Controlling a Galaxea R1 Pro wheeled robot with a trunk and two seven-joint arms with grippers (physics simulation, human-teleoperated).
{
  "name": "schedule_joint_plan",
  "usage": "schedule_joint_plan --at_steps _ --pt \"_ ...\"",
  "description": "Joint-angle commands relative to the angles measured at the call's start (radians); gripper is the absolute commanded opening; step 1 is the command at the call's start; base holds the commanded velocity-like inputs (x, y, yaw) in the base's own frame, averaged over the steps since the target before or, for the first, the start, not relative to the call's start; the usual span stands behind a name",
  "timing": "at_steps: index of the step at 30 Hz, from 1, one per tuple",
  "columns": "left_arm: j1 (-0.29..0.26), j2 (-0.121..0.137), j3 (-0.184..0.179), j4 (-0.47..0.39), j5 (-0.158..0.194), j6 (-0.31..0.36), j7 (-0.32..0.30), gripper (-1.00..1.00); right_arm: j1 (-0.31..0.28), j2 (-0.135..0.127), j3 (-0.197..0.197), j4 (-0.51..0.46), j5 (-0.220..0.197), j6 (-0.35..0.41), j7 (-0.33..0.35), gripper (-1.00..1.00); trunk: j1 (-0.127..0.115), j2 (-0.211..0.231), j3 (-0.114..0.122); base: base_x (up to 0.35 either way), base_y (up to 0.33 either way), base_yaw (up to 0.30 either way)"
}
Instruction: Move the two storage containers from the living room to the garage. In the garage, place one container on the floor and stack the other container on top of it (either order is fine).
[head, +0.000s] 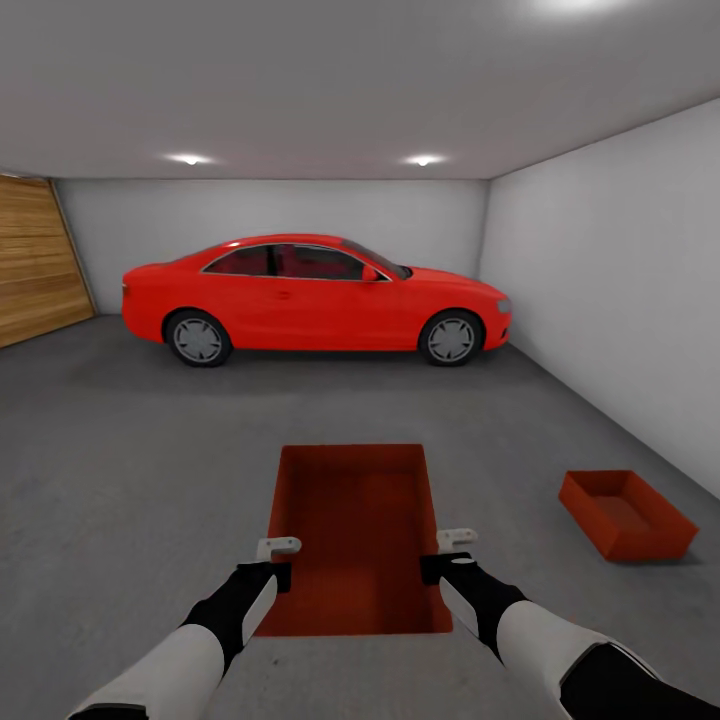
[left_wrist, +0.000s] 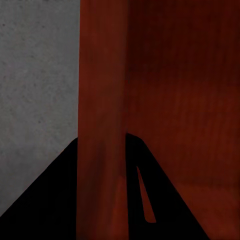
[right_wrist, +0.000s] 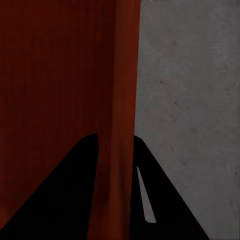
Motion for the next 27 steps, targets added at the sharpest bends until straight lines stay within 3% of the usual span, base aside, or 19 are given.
schedule_joint_plan --at_steps 1,27 --pt "0.0 0.033 -0.008 0.002 0.021 0.005 0.007 -1.0 -0.001 -0.009 0.01 -0.005 0.005 -0.032 -0.006 -1.0 0.001 -0.002 -0.002 0.322 0.0 0.0" --pt "0.0 0.033 -0.008 0.002 0.021 0.005 0.007 -1.0 -0.001 -0.011 0.01 -0.005 0.004 -0.032 -0.006 -1.0 0.001 -0.002 -0.002 0.322 0.0 0.0"
